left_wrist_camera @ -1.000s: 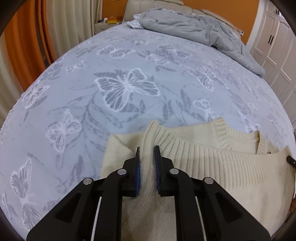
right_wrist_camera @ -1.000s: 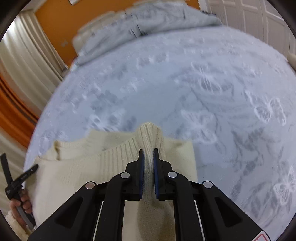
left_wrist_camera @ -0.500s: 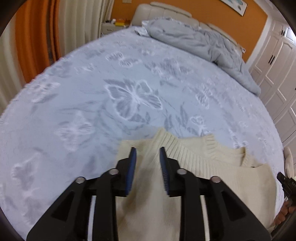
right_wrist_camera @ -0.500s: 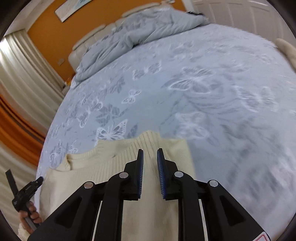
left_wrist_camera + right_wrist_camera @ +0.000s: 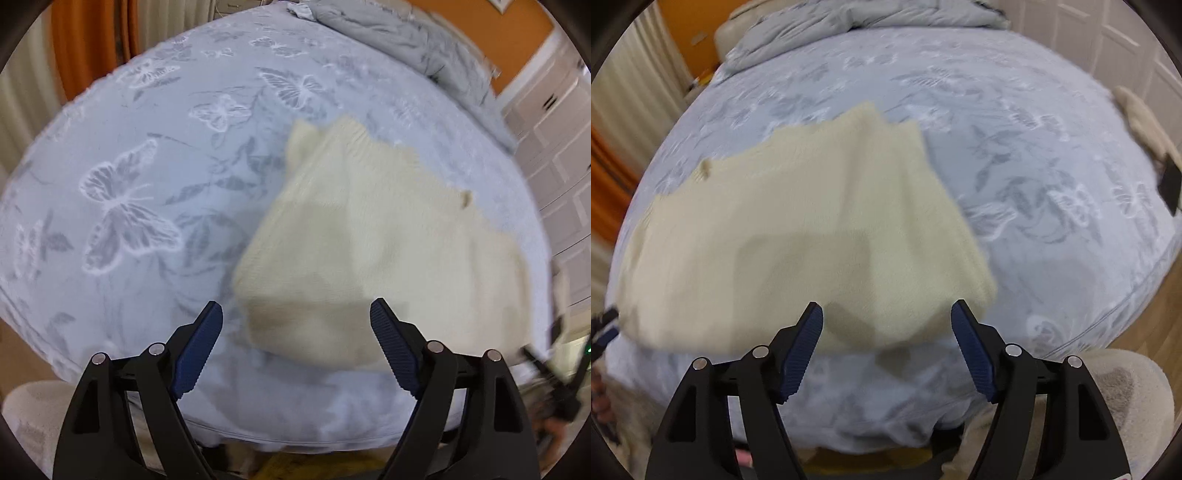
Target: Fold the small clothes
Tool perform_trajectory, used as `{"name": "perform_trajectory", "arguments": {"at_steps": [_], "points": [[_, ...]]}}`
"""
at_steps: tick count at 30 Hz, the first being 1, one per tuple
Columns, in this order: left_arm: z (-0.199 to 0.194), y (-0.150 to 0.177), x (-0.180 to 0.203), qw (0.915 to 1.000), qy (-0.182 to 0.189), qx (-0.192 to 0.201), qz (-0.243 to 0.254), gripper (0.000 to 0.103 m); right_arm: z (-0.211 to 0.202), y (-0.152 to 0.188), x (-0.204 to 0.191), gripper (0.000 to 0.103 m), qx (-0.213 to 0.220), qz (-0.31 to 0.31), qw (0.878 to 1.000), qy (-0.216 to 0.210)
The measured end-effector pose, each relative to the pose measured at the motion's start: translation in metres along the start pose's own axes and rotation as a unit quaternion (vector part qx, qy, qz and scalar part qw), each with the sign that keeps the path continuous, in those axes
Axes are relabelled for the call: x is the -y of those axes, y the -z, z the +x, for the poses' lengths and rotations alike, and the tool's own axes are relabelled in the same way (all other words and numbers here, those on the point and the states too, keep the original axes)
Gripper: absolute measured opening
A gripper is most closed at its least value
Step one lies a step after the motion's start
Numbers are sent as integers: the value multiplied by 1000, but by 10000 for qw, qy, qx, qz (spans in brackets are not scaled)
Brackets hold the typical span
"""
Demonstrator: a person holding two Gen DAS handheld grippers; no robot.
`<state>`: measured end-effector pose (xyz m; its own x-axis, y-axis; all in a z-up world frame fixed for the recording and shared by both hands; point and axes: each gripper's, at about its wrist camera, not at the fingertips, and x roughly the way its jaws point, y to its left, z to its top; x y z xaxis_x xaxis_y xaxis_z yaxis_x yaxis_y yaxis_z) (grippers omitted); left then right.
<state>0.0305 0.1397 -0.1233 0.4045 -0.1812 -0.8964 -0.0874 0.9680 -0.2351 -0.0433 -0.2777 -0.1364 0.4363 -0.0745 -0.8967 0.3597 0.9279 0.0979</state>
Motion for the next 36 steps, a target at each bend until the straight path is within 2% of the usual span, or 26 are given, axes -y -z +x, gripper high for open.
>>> {"name": "perform_trajectory", "arguments": {"at_steps": [2,3,4,5,6,8,11,13,17,20,21,22,24,26,28,29,31,32,33,34,35,36], "points": [[6,1,0,9998,-172,-50,47,78,4,-2,6,70,46,111,9999,-10],[11,2,-1,9996,-254,-128,66,64,11,-3,9,66,-71,150,9999,20],[18,5,-3,9989,-376,-273,114,48,19,-2,11,58,-250,133,9996,54],[22,6,-5,9987,-359,-344,111,45,27,-6,8,42,-324,100,9993,170],[25,7,-6,9987,-335,-368,78,42,32,-7,10,39,-368,94,9986,368],[26,8,-2,9980,-523,-260,223,42,35,-7,15,37,-378,203,9986,320],[21,10,-1,9978,-601,-178,221,42,30,-7,21,36,-341,355,9985,252],[3,9,-3,9975,-677,139,147,41,18,-8,23,40,-129,529,9984,134],[-31,-3,-9,9966,-353,745,-88,45,-6,-21,20,57,494,677,9958,-373],[-34,-28,16,9952,-371,857,290,53,-3,-53,3,65,710,224,9959,-524],[-32,-37,27,9944,-377,894,408,61,4,-67,-4,67,721,-21,9962,-481],[-26,-49,39,9934,-409,939,519,73,11,-78,-9,67,716,-191,9961,-489],[-8,-67,59,9925,-454,945,629,82,27,-96,-15,67,731,-455,9949,-525],[22,-85,72,9919,-624,839,718,82,50,-112,-13,67,709,-646,9940,-533],[56,-96,75,9936,-740,512,676,80,74,-122,-8,67,475,-522,9964,-465],[69,-98,74,9949,-722,359,609,78,78,-124,-8,67,363,-399,9972,-513],[87,-98,66,9966,-723,158,371,63,94,-131,-2,67,116,-66,9959,-897],[88,-98,65,9969,-701,190,290,56,97,-131,-3,46,92,-23,9956,-937],[86,-98,64,9975,-607,274,232,39,98,-132,-8,12,145,-168,9943,-1047],[83,-98,65,9977,-562,315,215,18,97,-133,-13,12,166,-320,9925,-1172],[76,-101,65,9973,-580,413,163,8,92,-134,-16,11,305,-375,9911,-1238],[70,-104,66,9973,-544,481,123,8,77,-136,-16,10,634,-398,9861,-1481]]}}
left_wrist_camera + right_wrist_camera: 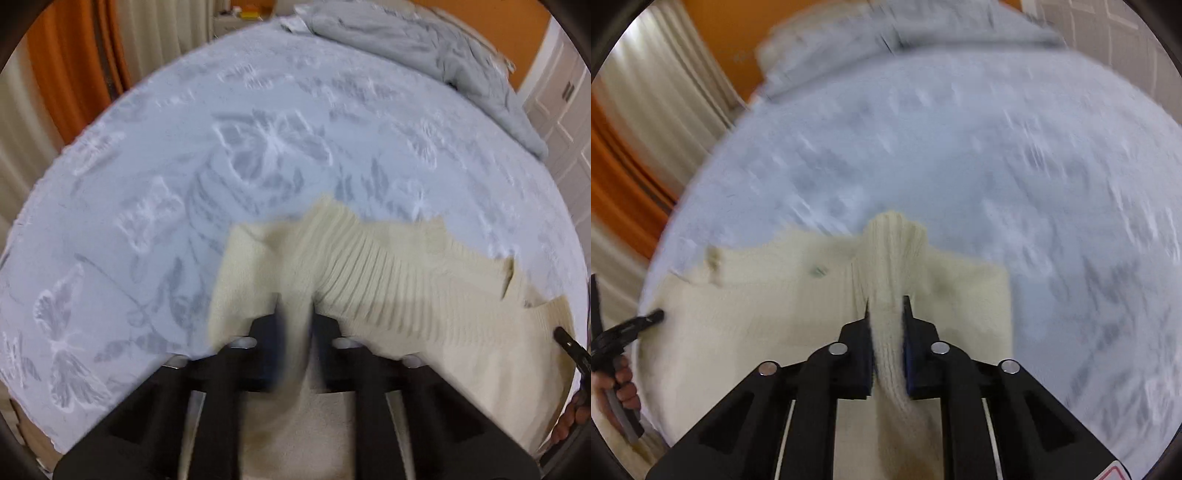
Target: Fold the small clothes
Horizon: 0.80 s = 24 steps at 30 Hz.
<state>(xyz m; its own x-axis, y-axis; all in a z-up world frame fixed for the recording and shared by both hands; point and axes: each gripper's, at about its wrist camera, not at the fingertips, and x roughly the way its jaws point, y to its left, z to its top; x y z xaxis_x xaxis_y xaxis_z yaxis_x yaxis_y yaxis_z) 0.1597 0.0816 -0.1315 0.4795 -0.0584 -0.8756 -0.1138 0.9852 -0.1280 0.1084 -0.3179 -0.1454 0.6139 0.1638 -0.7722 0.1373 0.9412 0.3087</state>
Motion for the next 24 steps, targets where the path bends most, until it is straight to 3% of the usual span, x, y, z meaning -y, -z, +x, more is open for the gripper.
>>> {"name": "perform_trajectory", "arguments": {"at_steps": [2,4,5,7,8,10,14,15,16,18,21,24], "points": [[-17,-12,1,9995,143,259,-52,8,-28,-8,-4,10,657,38,9975,-261],[-21,-23,5,9992,79,379,59,8,-34,-12,2,10,835,190,9961,-187],[-17,-25,7,9992,-24,370,156,8,-26,-13,6,10,714,234,9971,-73],[14,-26,14,9989,-274,-15,370,9,19,-6,20,11,-341,321,9981,403],[29,-21,12,9983,-396,-200,372,9,32,-3,23,12,-648,360,9960,494],[34,-10,14,9969,-620,15,481,13,26,-6,23,24,-471,484,9970,386],[-8,-4,27,9946,-620,392,728,14,-24,-6,15,25,332,464,9958,711],[-22,0,31,9931,-633,537,831,21,-37,-5,7,25,539,308,9956,709],[-37,4,37,9916,-615,660,928,37,-47,-6,-6,24,667,113,9960,587],[-53,12,46,9924,-409,716,908,53,-51,-1,-43,20,587,-245,9979,92],[-49,24,62,9945,35,441,950,53,-29,16,-109,17,-34,-653,9945,-823],[-27,41,67,9927,-249,268,1149,53,2,47,-161,16,-526,-1072,9845,-1286]]}}
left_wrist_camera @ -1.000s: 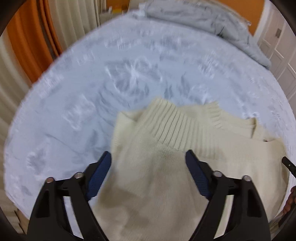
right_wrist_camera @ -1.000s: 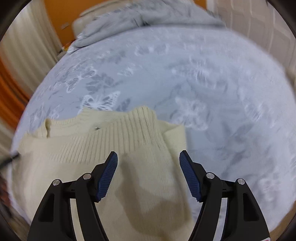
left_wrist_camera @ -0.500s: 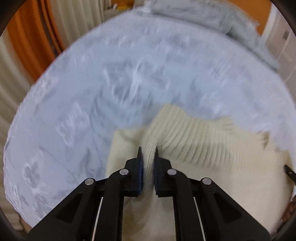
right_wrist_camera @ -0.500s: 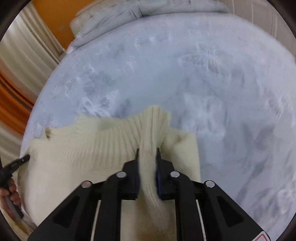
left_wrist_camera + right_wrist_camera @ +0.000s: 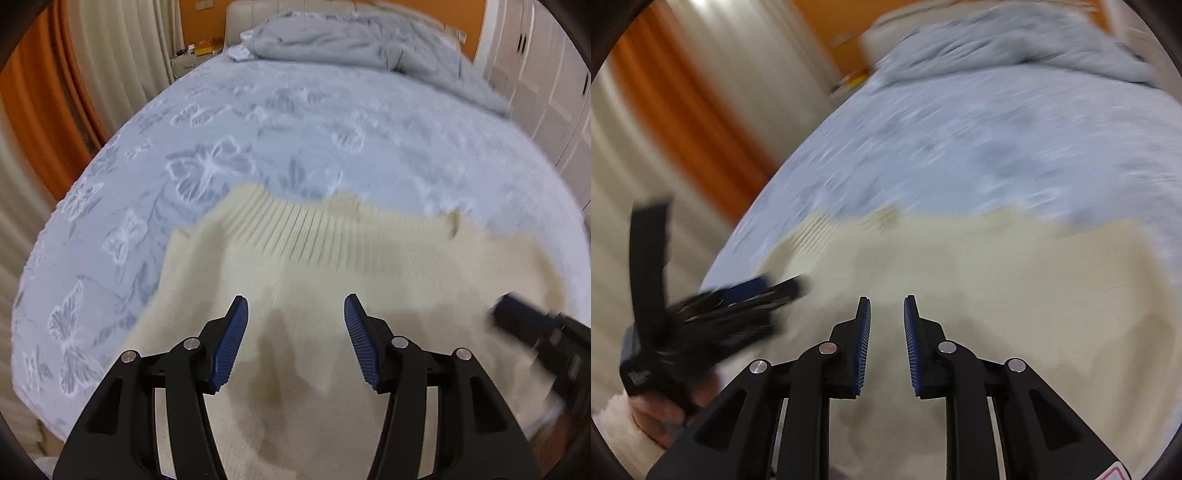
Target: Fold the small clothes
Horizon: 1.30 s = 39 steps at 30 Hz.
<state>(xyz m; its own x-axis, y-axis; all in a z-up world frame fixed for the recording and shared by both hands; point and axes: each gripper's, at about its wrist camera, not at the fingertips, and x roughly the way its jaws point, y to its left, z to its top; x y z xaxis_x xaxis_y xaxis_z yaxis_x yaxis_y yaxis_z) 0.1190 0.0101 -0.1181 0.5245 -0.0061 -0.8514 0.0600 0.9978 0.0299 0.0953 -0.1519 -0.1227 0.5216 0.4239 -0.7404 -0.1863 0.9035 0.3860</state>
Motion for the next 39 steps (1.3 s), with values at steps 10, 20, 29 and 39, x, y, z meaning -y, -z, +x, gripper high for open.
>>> {"name": "perform_trajectory", "arguments": {"at_steps": [10,20,29,39], "points": [[22,22,-38,9999,90,-85,-8,55,-39,13,178,0,127,2144,9663,1417],[20,26,-37,9999,137,22,-77,60,-32,-12,163,0,118,1496,9585,2422],[21,27,-35,9999,115,31,-77,64,-64,-22,176,43,707,1681,9518,2467],[22,29,-33,10000,65,67,0,68,-46,-22,182,8,672,1524,9656,1994]]}}
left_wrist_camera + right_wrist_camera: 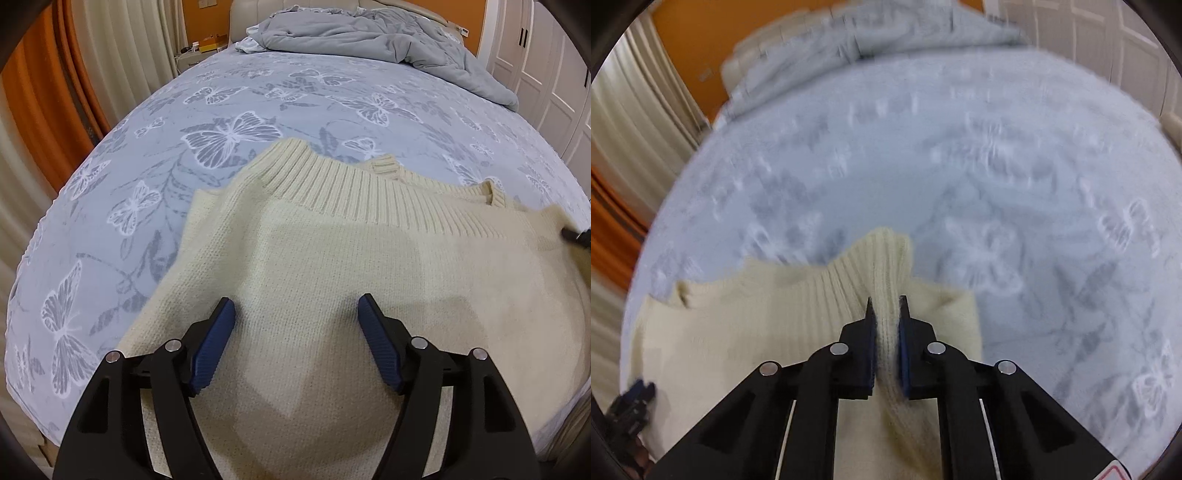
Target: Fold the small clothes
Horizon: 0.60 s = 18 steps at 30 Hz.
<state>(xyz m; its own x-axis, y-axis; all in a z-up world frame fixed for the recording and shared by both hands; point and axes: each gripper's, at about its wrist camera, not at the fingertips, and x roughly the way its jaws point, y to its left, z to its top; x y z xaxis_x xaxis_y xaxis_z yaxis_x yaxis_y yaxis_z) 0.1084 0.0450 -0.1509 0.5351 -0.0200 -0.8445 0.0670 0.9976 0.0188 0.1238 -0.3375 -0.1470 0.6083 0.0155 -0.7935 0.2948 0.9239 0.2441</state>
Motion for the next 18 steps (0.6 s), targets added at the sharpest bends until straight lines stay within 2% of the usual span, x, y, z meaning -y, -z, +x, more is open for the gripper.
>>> {"name": "perform_trajectory", "arguments": {"at_steps": [3,6,8,9,11,12,13,14,15,17,18], "points": [[-3,-3,-2,9998,112,16,-153,68,-10,-3,1,8,116,31,9998,-128],[-19,-18,-16,9958,570,302,-648,69,-3,0,6,8,-132,-9,9998,-113],[-20,-35,-28,9942,472,414,-873,77,-2,0,7,9,-195,13,9997,-174],[-13,-43,-34,9939,403,320,-975,83,-1,-1,6,9,-260,-2,9994,-207],[19,-57,-48,9909,533,-205,-1222,82,6,1,4,9,-392,-70,9991,-130],[31,-60,-52,9885,559,-407,-1342,62,8,1,5,9,-442,-40,9989,-125],[44,-62,-54,9872,508,-603,-1387,36,8,2,6,9,-436,14,9989,-165],[46,-64,-53,9874,569,-660,-1320,28,-2,1,7,9,-286,113,9987,-405],[39,-67,-52,9866,744,-603,-1322,9,-14,-1,6,8,-88,149,9979,-630],[-4,-75,-49,9876,983,-20,-1220,8,-66,-6,1,8,731,190,9881,-1337],[-22,-78,-47,9887,958,271,-1122,8,-79,-7,1,8,918,197,9849,-1453]]}}
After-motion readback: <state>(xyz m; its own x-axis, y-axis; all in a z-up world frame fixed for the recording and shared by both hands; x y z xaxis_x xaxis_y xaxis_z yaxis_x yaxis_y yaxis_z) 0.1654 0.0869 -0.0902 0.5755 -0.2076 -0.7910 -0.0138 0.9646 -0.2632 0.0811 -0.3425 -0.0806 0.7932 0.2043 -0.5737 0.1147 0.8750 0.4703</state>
